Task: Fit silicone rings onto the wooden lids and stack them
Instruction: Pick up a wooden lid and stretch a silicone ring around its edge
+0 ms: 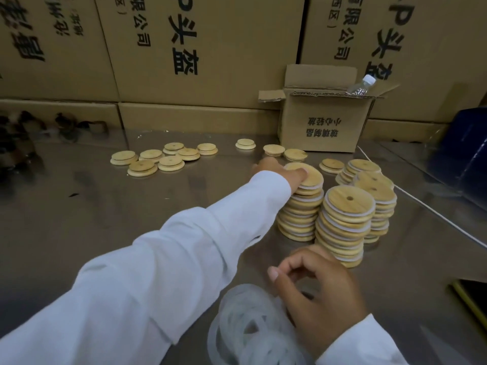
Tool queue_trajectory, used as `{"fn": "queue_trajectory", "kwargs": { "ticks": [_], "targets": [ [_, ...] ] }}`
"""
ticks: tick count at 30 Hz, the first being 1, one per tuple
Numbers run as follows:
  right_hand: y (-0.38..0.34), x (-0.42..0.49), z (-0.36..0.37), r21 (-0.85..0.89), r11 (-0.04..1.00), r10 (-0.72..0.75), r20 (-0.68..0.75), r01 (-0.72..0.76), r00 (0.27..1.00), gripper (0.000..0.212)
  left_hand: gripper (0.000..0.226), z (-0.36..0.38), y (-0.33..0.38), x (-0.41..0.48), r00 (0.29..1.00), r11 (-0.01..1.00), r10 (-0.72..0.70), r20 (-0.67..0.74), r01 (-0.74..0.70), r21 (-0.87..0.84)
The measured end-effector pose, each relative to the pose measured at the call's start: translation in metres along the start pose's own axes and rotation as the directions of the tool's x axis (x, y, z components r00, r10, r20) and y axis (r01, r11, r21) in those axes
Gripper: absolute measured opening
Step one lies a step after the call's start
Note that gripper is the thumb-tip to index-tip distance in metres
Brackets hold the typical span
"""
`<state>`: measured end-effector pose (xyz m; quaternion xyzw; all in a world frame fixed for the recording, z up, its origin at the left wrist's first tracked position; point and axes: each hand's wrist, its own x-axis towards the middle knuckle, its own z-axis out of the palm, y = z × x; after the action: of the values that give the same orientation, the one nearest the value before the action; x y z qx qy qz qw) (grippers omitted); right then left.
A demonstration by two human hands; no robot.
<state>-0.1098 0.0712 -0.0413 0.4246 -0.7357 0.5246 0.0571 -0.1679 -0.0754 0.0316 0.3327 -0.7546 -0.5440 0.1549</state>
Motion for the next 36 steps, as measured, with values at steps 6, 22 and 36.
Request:
{"fn": "queue_trajectory", "kwargs": {
  "ticks": [6,22,36],
  "targets": [
    [0.004,0.001,-0.001,-0.042,0.999,0.033,0.036,-0.031,0.999,0.026,0.036,-0.014,-0.017,0.014,0.996,0.996,0.088,-0.022,-0.088,-0.031],
    [0.001,0.002,0.008,-0.026,0.963,0.268,0.064,-0.266,0.961,0.033,0.058,-0.216,-0.127,0.115,0.856,0.921,0.002,-0.517,0.200,0.335],
    [0.004,0.005,0.006,-0.008,0.960,0.278,0.039,-0.278,0.960,0.041,0.066,-0.223,-0.129,0.119,0.902,0.638,-0.026,-0.430,0.346,0.688]
  ]
}}
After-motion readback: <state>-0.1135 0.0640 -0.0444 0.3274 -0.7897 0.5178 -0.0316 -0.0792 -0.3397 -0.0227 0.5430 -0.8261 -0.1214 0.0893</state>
